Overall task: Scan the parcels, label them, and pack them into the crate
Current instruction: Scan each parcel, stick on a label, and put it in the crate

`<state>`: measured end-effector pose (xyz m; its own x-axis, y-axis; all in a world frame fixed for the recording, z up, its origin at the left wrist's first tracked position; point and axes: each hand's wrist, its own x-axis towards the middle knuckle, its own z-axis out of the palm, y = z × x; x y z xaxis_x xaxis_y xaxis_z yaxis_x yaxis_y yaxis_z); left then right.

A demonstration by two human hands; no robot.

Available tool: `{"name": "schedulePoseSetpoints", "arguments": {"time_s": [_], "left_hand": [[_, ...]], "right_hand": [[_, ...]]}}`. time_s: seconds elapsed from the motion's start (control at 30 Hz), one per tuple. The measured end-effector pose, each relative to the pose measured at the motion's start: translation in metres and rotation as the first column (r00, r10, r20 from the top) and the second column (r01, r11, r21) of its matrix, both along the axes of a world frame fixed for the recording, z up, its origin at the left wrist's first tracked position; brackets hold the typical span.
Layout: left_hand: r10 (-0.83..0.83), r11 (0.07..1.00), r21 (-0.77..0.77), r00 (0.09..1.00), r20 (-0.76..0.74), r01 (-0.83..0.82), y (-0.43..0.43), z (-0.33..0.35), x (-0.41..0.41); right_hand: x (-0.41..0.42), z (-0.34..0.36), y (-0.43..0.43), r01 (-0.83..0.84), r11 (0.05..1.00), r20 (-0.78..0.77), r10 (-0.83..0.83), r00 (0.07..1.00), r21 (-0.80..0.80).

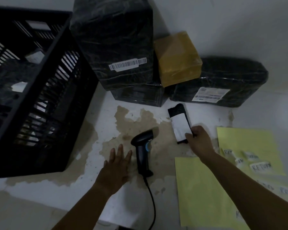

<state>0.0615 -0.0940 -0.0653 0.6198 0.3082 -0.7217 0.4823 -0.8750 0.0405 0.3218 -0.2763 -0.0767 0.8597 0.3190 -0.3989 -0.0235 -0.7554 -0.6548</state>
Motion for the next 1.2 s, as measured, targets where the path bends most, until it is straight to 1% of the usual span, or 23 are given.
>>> {"name": "schedulePoseSetpoints", "arguments": {"time_s": [0.1,0.17,0.2,0.23,0.27,0.3,0.33,0.37,0.4,0.43,0.47,0.53,0.63,0.67,0.7,0.77,0.8,0.83,0.9,0.97,1.07,1.13,1.2], "left_hand": [[-0.058,0.996,0.068,0.997,0.042,0.055,0.003,-0.004,-0.005],[-0.057,0.998,0.043,0.995,0.078,0.054,0.007,-0.004,-0.01],[-0.032,0.999,0.004,0.995,0.096,0.032,0.009,-0.003,-0.012],[0.049,0.995,-0.087,0.991,0.126,-0.038,0.009,0.005,-0.01],[0.248,0.939,-0.277,0.959,0.135,-0.204,0.008,0.017,-0.007],[0.535,0.751,-0.516,0.838,0.108,-0.413,0.007,0.034,-0.001],[0.762,0.471,-0.707,0.647,0.024,-0.528,0.006,0.052,0.004],[0.89,0.192,-0.817,0.447,-0.088,-0.544,0.007,0.067,0.005],[0.925,-0.04,-0.871,0.312,-0.218,-0.489,0.012,0.074,0.002],[0.918,-0.178,-0.884,0.251,-0.308,-0.432,0.017,0.08,-0.002],[0.907,-0.221,-0.892,0.253,-0.337,-0.395,0.021,0.085,-0.008],[0.905,-0.2,-0.908,0.286,-0.316,-0.369,0.029,0.092,-0.022],[0.938,-0.153,-0.92,0.241,-0.25,-0.36,0.038,0.092,-0.042],[0.95,-0.129,-0.925,0.223,-0.219,-0.358,0.042,0.092,-0.048],[0.964,-0.103,-0.927,0.192,-0.182,-0.361,0.046,0.094,-0.053],[0.988,-0.038,-0.924,0.122,-0.091,-0.382,0.056,0.097,-0.063],[0.994,-0.014,-0.921,0.093,-0.055,-0.389,0.061,0.097,-0.067],[0.997,0.003,-0.92,0.068,-0.026,-0.392,0.067,0.099,-0.069],[0.999,0.029,-0.919,0.046,0.012,-0.392,0.076,0.102,-0.073],[0.999,0.036,-0.923,0.04,0.022,-0.383,0.082,0.105,-0.076],[1.0,0.02,-0.934,0.021,0.014,-0.356,0.092,0.11,-0.078],[1.0,0.004,-0.942,-0.002,0.005,-0.335,0.099,0.111,-0.075],[1.0,-0.01,-0.947,-0.028,-0.001,-0.322,0.104,0.111,-0.071]], "right_hand": [[-0.022,0.021,-0.011,-0.117,0.99,0.188,0.1,0.977,0.081],[-0.043,0.037,-0.014,-0.191,0.971,0.288,0.143,0.947,0.145],[-0.055,0.046,-0.013,-0.219,0.959,0.316,0.155,0.936,0.179],[-0.066,0.055,-0.012,-0.243,0.948,0.345,0.163,0.924,0.203],[-0.077,0.064,-0.01,-0.272,0.94,0.389,0.176,0.904,0.207],[-0.088,0.071,-0.007,-0.309,0.933,0.452,0.198,0.87,0.184],[-0.098,0.078,-0.004,-0.35,0.926,0.519,0.231,0.823,0.143],[-0.107,0.084,0.0,-0.392,0.914,0.575,0.267,0.774,0.103],[-0.115,0.088,0.004,-0.431,0.9,0.618,0.3,0.727,0.07],[-0.122,0.092,0.008,-0.468,0.882,0.652,0.329,0.683,0.045],[-0.13,0.094,0.011,-0.501,0.865,0.674,0.355,0.647,0.026],[-0.141,0.098,0.019,-0.558,0.83,0.692,0.4,0.601,0.004],[-0.156,0.104,0.034,-0.587,0.808,0.693,0.401,0.598,0.039],[-0.16,0.104,0.04,-0.558,0.825,0.67,0.364,0.646,0.089],[-0.165,0.102,0.045,-0.489,0.857,0.615,0.301,0.729,0.161],[-0.171,0.088,0.055,-0.252,0.927,0.409,0.124,0.904,0.277],[-0.171,0.074,0.058,-0.137,0.956,0.298,0.055,0.953,0.261],[-0.171,0.06,0.063,-0.069,0.979,0.201,0.029,0.979,0.192],[-0.171,0.035,0.072,-0.046,0.998,0.021,0.046,0.999,0.037],[-0.176,0.017,0.081,-0.085,0.995,-0.097,0.079,0.992,-0.052],[-0.18,-0.001,0.09,-0.163,0.976,-0.045,0.158,0.986,-0.146],[-0.176,-0.005,0.093,-0.191,0.973,-0.061,0.184,0.981,-0.128],[-0.171,0.001,0.09,-0.195,0.978,-0.138,0.184,0.973,-0.07]]}}
